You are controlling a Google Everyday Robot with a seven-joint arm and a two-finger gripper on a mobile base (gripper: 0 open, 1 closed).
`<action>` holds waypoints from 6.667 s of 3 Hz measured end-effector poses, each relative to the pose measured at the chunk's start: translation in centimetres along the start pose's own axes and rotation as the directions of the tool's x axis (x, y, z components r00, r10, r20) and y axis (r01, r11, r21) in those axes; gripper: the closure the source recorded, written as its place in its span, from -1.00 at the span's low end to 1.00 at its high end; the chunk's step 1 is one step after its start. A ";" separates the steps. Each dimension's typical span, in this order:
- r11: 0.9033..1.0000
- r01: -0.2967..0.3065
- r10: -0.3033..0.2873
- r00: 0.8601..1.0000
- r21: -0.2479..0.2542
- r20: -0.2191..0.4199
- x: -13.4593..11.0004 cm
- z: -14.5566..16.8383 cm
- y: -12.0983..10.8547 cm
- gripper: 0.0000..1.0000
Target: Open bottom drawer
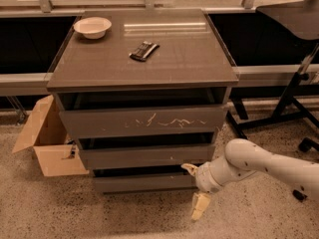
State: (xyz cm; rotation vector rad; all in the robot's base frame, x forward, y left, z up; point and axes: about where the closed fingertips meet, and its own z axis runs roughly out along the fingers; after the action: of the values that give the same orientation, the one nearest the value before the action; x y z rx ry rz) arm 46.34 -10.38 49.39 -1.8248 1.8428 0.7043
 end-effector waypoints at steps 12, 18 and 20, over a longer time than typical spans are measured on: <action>0.981 0.191 -0.190 0.981 -0.015 0.045 17.8 18.8 -10.7 -1.00; 0.971 0.238 -0.237 0.971 0.029 -0.020 18.4 25.9 -16.0 -0.02; 0.969 0.245 -0.244 0.970 0.034 -0.016 17.5 24.9 -16.1 0.94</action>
Offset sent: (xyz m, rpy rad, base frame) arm -0.0151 0.0171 -0.1732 0.1039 0.1414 0.1378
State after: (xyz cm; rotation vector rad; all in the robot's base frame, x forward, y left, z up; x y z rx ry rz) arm 61.08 -7.84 18.37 -1.9918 1.5886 0.5671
